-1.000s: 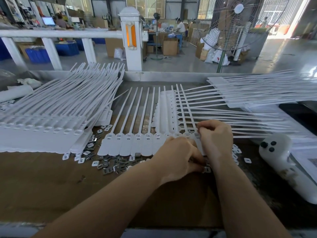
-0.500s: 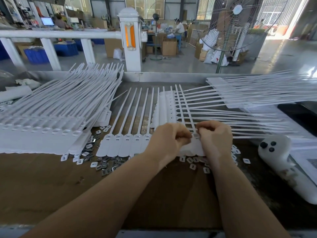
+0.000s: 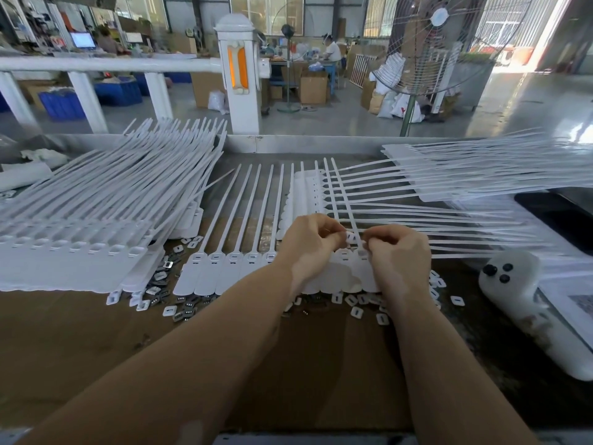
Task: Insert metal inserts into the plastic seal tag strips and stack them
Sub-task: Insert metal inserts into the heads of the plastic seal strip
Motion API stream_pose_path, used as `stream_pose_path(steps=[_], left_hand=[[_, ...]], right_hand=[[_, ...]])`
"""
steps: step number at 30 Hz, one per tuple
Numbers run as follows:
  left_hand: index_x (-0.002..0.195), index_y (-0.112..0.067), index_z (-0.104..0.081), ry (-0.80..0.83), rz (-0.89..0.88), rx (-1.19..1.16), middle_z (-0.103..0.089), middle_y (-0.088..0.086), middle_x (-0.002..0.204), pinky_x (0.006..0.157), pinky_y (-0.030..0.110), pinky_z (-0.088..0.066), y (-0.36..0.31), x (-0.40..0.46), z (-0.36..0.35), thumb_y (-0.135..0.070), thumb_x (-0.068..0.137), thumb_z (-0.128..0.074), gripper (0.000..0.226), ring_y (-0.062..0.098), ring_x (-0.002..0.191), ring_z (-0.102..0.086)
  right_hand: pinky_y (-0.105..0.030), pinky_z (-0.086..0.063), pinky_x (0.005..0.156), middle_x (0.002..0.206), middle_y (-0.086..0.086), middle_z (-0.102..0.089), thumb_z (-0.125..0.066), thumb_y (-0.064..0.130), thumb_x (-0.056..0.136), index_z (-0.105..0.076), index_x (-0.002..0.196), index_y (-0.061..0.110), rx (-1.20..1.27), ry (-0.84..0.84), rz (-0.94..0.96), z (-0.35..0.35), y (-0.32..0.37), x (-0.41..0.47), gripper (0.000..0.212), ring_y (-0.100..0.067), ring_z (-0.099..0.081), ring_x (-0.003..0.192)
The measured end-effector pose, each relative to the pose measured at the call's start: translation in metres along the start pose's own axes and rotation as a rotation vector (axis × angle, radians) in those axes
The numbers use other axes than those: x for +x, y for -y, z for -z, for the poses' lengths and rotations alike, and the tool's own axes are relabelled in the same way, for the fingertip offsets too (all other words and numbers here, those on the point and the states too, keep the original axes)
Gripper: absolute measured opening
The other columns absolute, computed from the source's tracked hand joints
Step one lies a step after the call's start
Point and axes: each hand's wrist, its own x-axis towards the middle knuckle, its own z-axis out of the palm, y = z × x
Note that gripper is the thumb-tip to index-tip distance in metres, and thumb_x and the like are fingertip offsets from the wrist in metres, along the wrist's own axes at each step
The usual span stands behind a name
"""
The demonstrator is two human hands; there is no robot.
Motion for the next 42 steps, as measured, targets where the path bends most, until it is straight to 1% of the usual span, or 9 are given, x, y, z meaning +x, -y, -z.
stream_pose_path(steps=[2, 7, 10, 14, 20, 25, 30, 35, 42], left_hand=[[0.086, -0.022, -0.061, 0.001, -0.011, 0.023, -0.063, -0.011, 0.077, 0.061, 0.004, -0.042, 0.001, 0.0, 0.0, -0.017, 0.089, -0.06, 0.007, -0.002, 0.074, -0.058], [0.085, -0.024, -0.061, 0.041, -0.053, 0.211, -0.057, -0.014, 0.077, 0.07, 0.02, -0.043, 0.0, 0.006, -0.001, -0.021, 0.09, -0.06, 0.005, 0.004, 0.077, -0.054], [0.091, -0.023, -0.062, 0.067, -0.067, 0.31, -0.058, -0.01, 0.082, 0.061, 0.013, -0.036, -0.002, 0.009, -0.004, -0.022, 0.091, -0.058, 0.004, 0.003, 0.075, -0.051], [0.096, -0.019, -0.063, 0.056, -0.034, 0.242, -0.063, -0.006, 0.088, 0.07, 0.018, -0.041, -0.001, 0.011, -0.004, -0.019, 0.092, -0.057, 0.008, 0.01, 0.086, -0.058], [0.09, -0.02, -0.06, 0.03, -0.035, 0.207, -0.067, -0.007, 0.081, 0.073, 0.017, -0.046, 0.006, 0.002, 0.015, -0.015, 0.091, -0.058, 0.006, 0.008, 0.083, -0.062], [0.086, -0.03, -0.062, 0.21, -0.11, 0.284, -0.067, -0.012, 0.084, 0.079, 0.014, -0.049, 0.003, -0.021, 0.032, -0.015, 0.09, -0.058, 0.016, 0.001, 0.083, -0.062], [0.083, -0.039, -0.061, 0.414, -0.145, 0.435, -0.062, -0.022, 0.083, 0.075, 0.001, -0.039, 0.0, -0.046, 0.038, -0.021, 0.09, -0.059, 0.019, -0.01, 0.085, -0.054], [0.098, -0.033, -0.068, 0.382, -0.205, 0.566, -0.052, -0.026, 0.083, 0.082, 0.012, -0.036, 0.006, -0.058, 0.035, -0.026, 0.089, -0.059, 0.015, -0.003, 0.09, -0.048], [0.101, -0.031, -0.069, 0.334, -0.258, 0.588, -0.052, -0.021, 0.091, 0.092, 0.022, -0.039, 0.012, -0.062, 0.032, -0.028, 0.089, -0.059, 0.016, 0.001, 0.096, -0.049]], right_hand=[[-0.02, -0.043, 0.074, 0.088, 0.004, -0.067, -0.055, 0.007, 0.084, -0.072, 0.089, 0.018, 0.013, -0.003, -0.012, 0.0, 0.001, 0.0, 0.021, -0.009, -0.058, 0.087], [-0.026, -0.048, 0.079, 0.086, 0.007, -0.066, -0.055, 0.007, 0.084, -0.072, 0.088, 0.019, 0.01, -0.007, -0.024, -0.001, 0.002, -0.001, 0.021, -0.009, -0.059, 0.086], [-0.026, -0.048, 0.078, 0.088, 0.006, -0.067, -0.055, 0.007, 0.084, -0.072, 0.088, 0.02, 0.01, -0.009, -0.035, 0.0, 0.001, 0.0, 0.022, -0.009, -0.059, 0.086], [-0.023, -0.048, 0.074, 0.082, 0.011, -0.063, -0.054, 0.006, 0.084, -0.071, 0.085, 0.022, 0.023, 0.001, -0.023, 0.0, 0.0, 0.0, 0.023, -0.009, -0.06, 0.085], [-0.034, -0.052, 0.087, 0.091, 0.004, -0.066, -0.049, -0.002, 0.081, -0.07, 0.087, 0.02, 0.083, 0.002, -0.061, -0.001, 0.002, -0.002, 0.03, -0.013, -0.062, 0.091], [-0.04, -0.05, 0.089, 0.101, 0.004, -0.064, -0.049, 0.004, 0.088, -0.067, 0.1, 0.02, -0.074, -0.015, -0.022, 0.001, 0.003, -0.005, 0.026, -0.016, -0.06, 0.094], [-0.045, -0.041, 0.096, 0.089, 0.01, -0.05, -0.049, 0.015, 0.092, -0.064, 0.104, 0.022, -0.266, 0.026, 0.03, 0.001, 0.004, -0.007, 0.021, -0.017, -0.055, 0.095], [-0.034, -0.046, 0.093, 0.105, 0.005, -0.064, -0.054, 0.014, 0.091, -0.065, 0.102, 0.024, -0.15, 0.088, 0.003, 0.001, 0.0, -0.003, 0.018, -0.012, -0.058, 0.098], [-0.011, -0.045, 0.073, 0.083, 0.013, -0.063, -0.061, 0.005, 0.086, -0.066, 0.09, 0.024, 0.03, 0.069, 0.012, 0.004, 0.001, -0.001, 0.02, 0.0, -0.059, 0.081]])
